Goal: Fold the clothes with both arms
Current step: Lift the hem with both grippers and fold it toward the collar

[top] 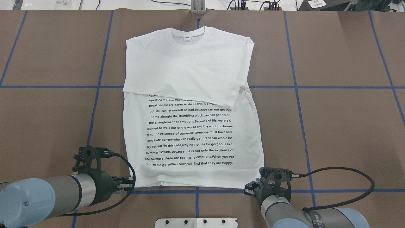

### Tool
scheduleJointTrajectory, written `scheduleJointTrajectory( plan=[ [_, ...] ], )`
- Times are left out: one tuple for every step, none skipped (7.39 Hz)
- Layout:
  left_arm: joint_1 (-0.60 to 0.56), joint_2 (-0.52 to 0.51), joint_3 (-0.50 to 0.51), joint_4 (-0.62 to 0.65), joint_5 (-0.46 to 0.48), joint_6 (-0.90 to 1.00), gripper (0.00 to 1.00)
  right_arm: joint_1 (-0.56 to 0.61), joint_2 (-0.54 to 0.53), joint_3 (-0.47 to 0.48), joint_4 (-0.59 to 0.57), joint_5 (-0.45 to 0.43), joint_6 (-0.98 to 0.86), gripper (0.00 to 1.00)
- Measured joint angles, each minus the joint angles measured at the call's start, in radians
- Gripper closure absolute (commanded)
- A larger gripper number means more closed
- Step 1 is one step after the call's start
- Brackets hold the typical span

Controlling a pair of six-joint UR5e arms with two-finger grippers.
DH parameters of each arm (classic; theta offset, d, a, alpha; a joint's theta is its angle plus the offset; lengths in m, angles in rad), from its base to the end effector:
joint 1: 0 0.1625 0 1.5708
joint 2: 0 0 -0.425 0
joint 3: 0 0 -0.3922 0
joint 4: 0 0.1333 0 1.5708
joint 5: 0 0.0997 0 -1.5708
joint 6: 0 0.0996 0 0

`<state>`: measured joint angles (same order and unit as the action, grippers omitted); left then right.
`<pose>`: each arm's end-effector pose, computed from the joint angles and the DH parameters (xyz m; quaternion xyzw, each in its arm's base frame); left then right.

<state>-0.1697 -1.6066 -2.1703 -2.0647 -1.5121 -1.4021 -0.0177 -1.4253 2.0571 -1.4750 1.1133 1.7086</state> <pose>0.4332 -0.2154 0.3068 0.1145 0.5230 -0.0161 0.8444 -0.5151 -0.1682 0.3518 0.1844 -0.3620 0.1352 0.9037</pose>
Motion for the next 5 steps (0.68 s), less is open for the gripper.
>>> scheduleJointTrajectory(
  plan=[
    [0.0,0.0,-0.008,0.0,-0.001,0.0,1.0,0.01,0.0,0.038,-0.029,0.008,-0.001,1.0],
    [-0.003,0.003,-0.032,0.003,-0.013,0.001,1.0,0.021,-0.001,0.124,-0.114,0.03,-0.001,1.0],
    [-0.009,0.009,-0.087,0.03,-0.051,0.002,1.0,0.029,-0.002,0.258,-0.246,0.067,-0.001,1.0],
    [-0.018,0.009,-0.177,0.109,-0.104,0.005,1.0,0.036,-0.003,0.413,-0.392,0.111,-0.001,1.0],
    [-0.04,0.003,-0.276,0.209,-0.156,0.011,1.0,0.055,0.013,0.53,-0.514,0.161,-0.002,1.0]
  ],
)
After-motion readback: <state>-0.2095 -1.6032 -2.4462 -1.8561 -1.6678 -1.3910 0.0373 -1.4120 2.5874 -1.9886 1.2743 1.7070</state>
